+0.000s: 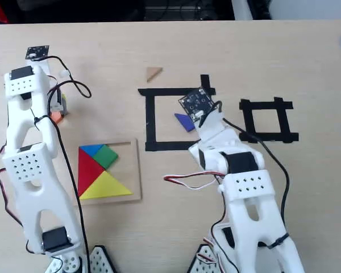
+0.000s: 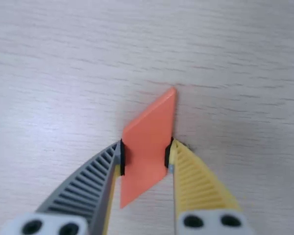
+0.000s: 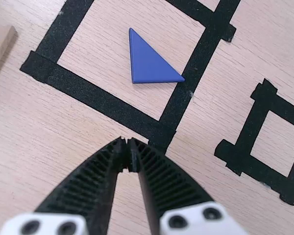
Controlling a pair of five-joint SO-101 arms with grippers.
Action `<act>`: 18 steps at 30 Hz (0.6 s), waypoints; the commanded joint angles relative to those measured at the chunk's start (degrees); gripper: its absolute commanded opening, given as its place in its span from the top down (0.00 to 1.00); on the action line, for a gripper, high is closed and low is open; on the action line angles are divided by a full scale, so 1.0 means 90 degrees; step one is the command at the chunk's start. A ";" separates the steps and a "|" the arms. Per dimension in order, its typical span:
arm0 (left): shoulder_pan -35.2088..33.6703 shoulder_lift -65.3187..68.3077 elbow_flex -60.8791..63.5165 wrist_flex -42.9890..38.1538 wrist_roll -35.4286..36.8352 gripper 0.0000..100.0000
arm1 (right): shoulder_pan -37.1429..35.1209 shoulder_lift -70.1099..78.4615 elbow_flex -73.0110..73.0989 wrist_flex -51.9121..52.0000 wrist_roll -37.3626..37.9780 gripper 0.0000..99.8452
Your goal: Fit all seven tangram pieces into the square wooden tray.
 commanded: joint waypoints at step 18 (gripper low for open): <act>0.0190 -0.1475 -0.1509 0.2335 -0.0049 0.97 | -0.0029 -0.0103 -0.0054 -0.0078 0.0020 0.99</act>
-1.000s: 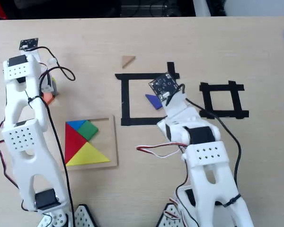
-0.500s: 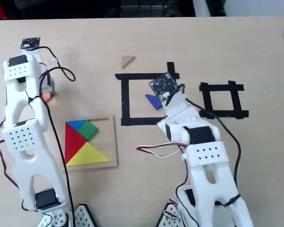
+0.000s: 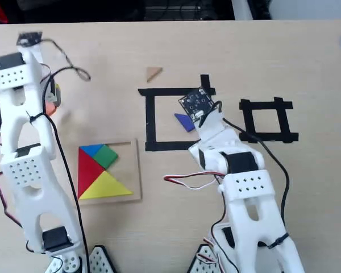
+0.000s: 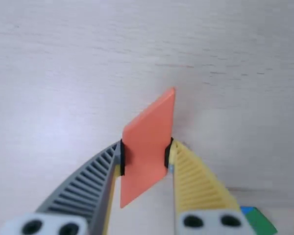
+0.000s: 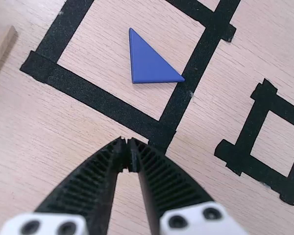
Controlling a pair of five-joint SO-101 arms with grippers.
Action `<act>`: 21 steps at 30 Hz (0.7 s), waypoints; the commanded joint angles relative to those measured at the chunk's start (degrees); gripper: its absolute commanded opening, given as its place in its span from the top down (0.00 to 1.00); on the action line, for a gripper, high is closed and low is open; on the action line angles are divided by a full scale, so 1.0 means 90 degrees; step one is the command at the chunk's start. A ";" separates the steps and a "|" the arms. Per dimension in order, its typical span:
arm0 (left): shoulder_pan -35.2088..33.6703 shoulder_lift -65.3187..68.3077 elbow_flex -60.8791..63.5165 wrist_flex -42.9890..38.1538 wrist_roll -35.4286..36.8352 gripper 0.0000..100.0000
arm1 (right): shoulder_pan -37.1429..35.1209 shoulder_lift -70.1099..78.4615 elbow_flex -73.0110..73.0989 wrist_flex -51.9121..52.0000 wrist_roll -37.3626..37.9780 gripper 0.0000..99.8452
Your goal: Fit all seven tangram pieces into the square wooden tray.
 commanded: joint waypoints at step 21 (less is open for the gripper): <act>0.2369 -0.5460 0.4606 0.0879 0.1778 0.97 | 0.0957 -0.0103 -0.0151 -0.0293 -0.0039 0.99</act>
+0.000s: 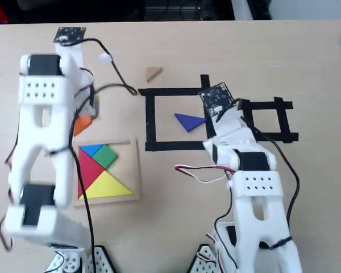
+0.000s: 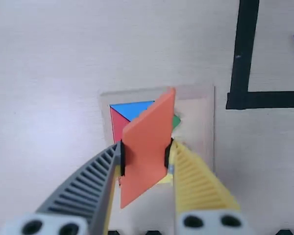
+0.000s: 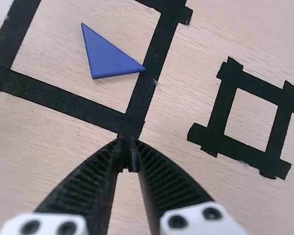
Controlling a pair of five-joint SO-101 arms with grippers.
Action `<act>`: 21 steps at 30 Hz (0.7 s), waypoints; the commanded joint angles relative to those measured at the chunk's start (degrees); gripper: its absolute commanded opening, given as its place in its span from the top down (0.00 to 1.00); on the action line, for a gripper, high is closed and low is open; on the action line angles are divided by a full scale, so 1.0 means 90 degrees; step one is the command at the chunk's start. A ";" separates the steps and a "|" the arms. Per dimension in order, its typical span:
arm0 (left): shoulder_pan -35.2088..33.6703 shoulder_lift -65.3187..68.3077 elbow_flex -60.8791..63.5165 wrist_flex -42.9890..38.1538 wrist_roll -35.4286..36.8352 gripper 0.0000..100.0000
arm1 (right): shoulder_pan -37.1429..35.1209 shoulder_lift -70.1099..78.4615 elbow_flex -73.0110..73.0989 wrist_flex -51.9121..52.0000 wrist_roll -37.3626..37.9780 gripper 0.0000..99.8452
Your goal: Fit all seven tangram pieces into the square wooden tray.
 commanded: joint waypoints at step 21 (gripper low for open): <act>0.1929 -0.2344 0.6491 -0.5206 0.1162 0.97 | 0.0049 -0.0063 -0.0054 -0.0381 0.0020 0.99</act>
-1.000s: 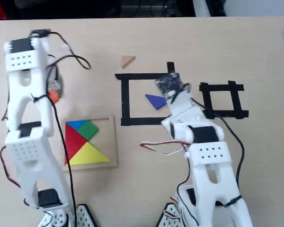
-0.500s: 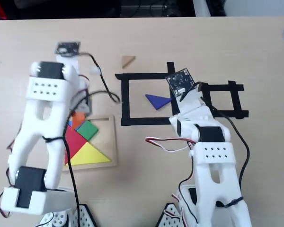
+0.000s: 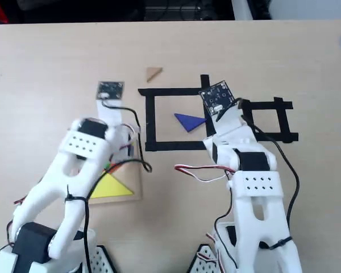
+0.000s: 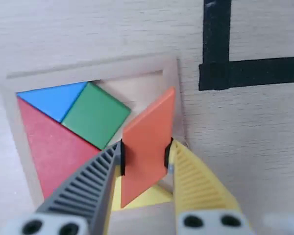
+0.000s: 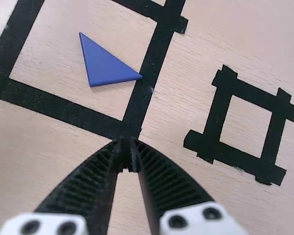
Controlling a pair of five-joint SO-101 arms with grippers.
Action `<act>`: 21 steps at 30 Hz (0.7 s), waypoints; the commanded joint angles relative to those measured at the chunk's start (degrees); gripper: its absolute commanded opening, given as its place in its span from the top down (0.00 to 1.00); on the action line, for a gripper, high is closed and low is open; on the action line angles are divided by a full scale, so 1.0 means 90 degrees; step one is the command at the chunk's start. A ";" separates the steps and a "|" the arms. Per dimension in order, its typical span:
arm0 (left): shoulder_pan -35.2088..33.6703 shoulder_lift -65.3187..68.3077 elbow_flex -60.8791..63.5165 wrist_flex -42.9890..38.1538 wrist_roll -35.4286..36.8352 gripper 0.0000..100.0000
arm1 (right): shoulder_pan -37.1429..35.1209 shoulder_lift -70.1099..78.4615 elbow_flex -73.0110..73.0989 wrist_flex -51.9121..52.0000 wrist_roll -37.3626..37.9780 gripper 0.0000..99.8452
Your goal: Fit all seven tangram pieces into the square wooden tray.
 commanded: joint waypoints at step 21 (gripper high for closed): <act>-0.1021 -0.0293 -0.0747 -0.0059 -0.0205 0.97 | -0.0215 -0.0063 0.0044 -0.0186 0.0020 0.99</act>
